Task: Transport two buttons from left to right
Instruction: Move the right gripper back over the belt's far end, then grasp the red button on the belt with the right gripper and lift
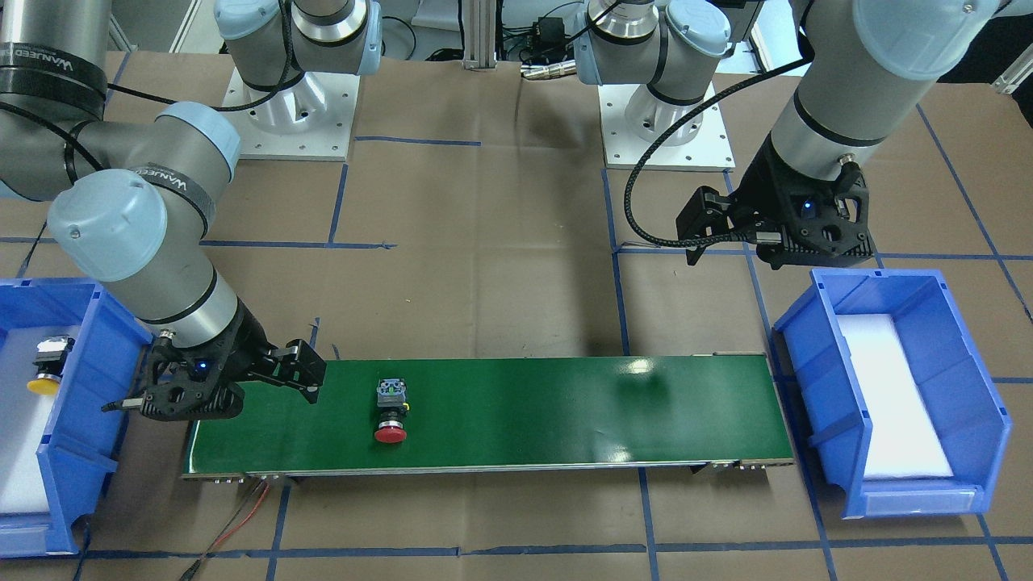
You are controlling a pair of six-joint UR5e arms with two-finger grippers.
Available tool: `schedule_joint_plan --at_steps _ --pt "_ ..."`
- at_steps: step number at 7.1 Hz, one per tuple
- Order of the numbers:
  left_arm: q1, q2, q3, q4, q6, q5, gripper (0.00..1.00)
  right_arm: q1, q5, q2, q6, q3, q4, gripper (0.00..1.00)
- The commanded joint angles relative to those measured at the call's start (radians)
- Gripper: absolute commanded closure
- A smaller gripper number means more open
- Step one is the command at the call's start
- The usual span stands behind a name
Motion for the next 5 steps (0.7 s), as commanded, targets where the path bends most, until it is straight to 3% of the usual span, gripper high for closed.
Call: schedule_joint_plan --at_steps 1,5 --pt "0.0 0.0 0.0 0.0 0.0 0.0 0.0 0.016 0.0 0.0 0.052 0.008 -0.001 0.02" --pt "0.0 0.0 0.0 -0.001 0.0 0.0 0.0 0.062 -0.004 0.017 0.086 0.008 -0.039 0.04"
